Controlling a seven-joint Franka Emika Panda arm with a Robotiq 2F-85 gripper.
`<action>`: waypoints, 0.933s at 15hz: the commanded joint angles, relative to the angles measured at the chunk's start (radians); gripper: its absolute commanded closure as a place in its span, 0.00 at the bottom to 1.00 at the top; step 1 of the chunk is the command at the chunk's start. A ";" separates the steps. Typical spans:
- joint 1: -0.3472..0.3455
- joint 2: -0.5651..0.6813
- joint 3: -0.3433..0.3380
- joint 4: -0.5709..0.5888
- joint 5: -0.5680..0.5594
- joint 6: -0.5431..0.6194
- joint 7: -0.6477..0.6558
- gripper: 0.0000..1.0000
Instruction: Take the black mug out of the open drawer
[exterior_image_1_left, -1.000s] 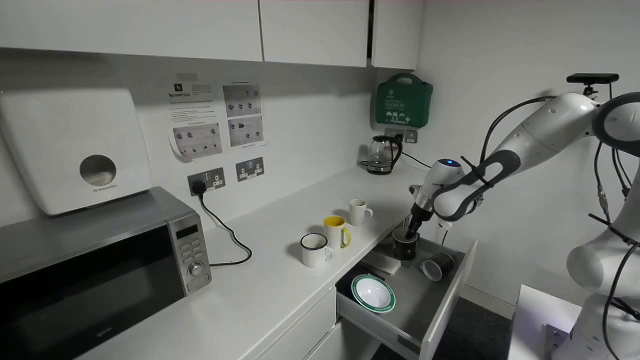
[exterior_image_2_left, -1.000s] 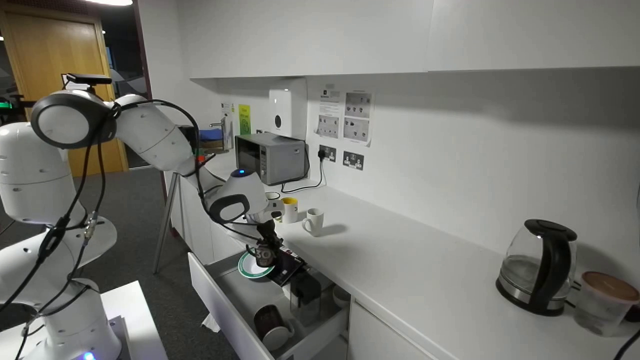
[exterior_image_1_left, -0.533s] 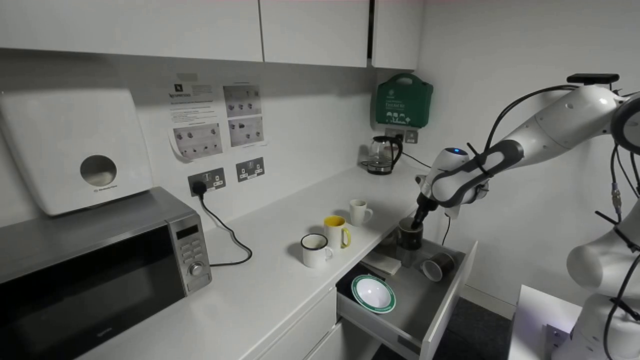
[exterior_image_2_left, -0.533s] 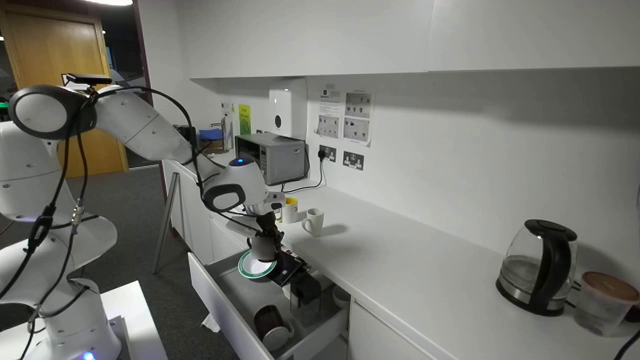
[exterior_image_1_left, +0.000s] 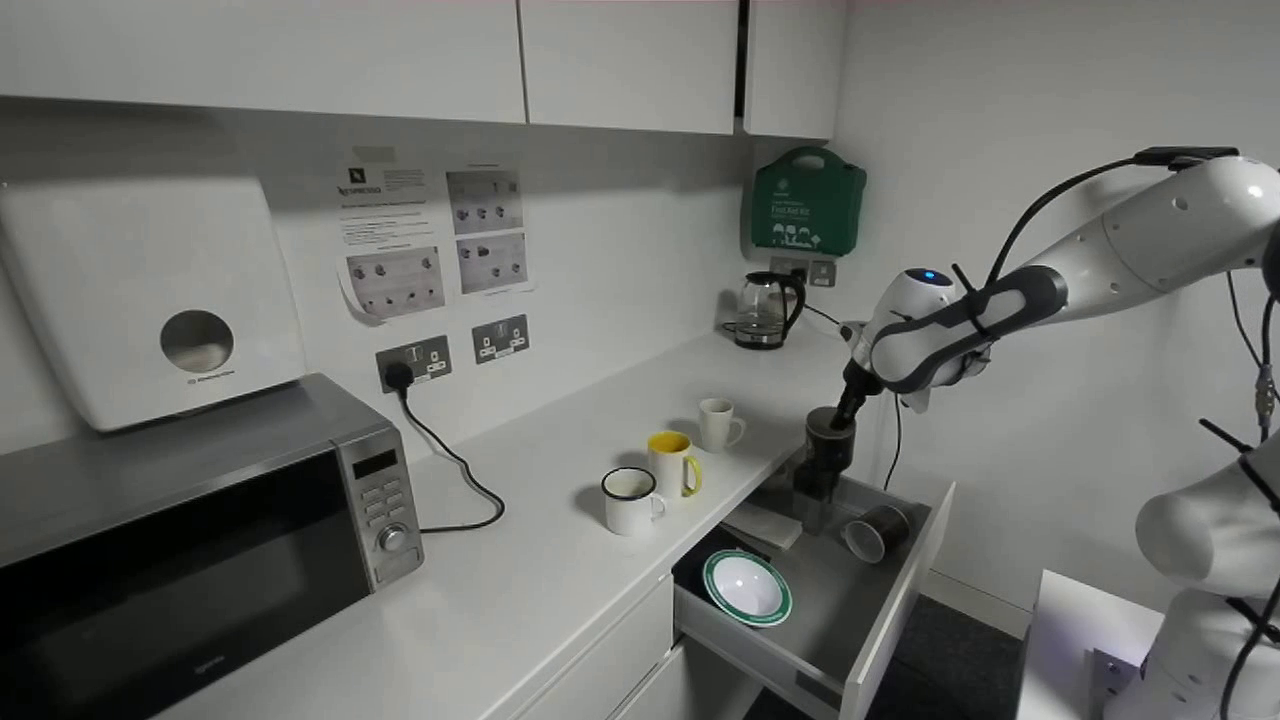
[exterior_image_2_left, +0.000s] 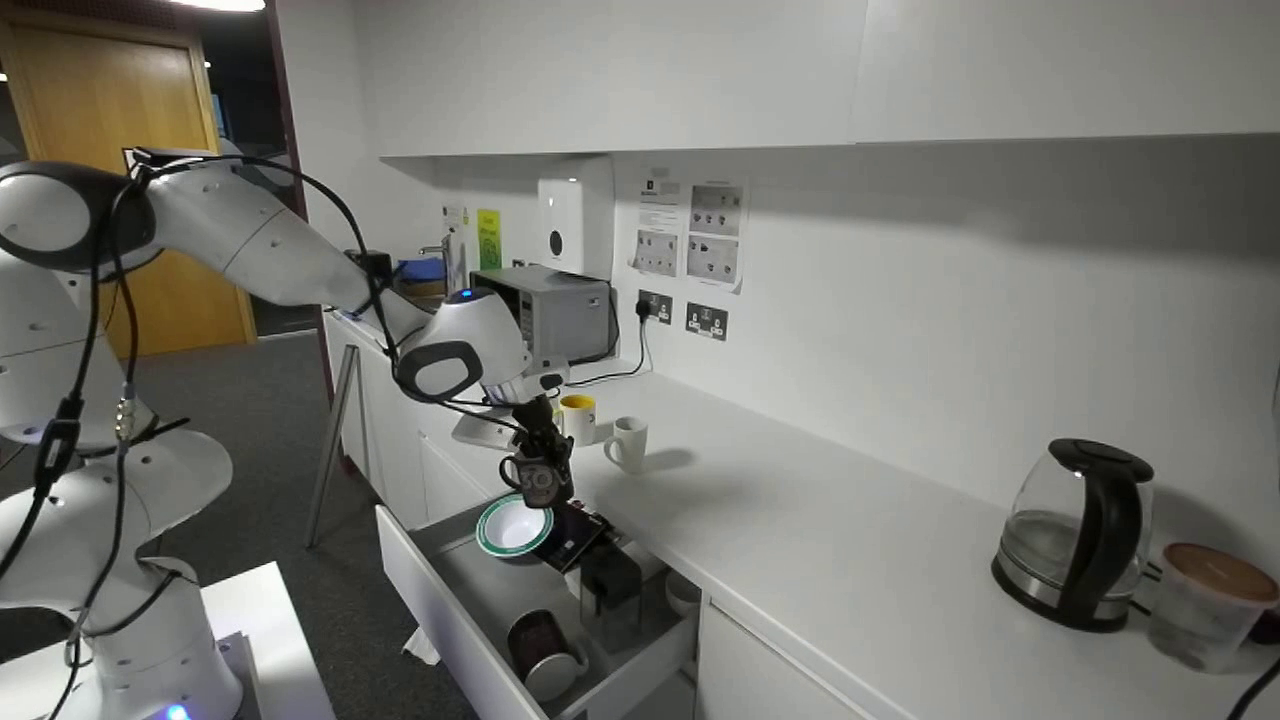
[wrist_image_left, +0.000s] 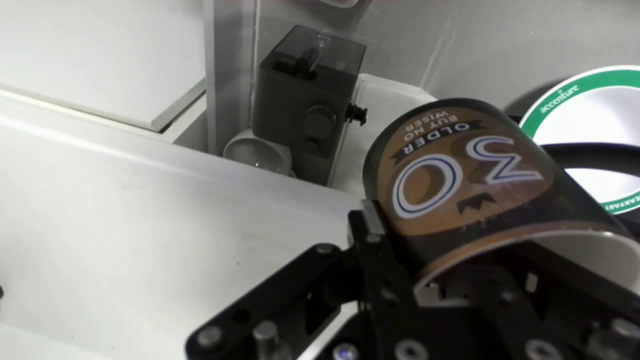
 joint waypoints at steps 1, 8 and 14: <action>0.253 -0.016 -0.272 0.022 -0.131 -0.010 -0.024 0.97; 0.698 -0.005 -0.721 0.025 -0.321 0.005 -0.033 0.97; 0.818 0.007 -0.821 0.010 -0.341 -0.002 0.019 0.89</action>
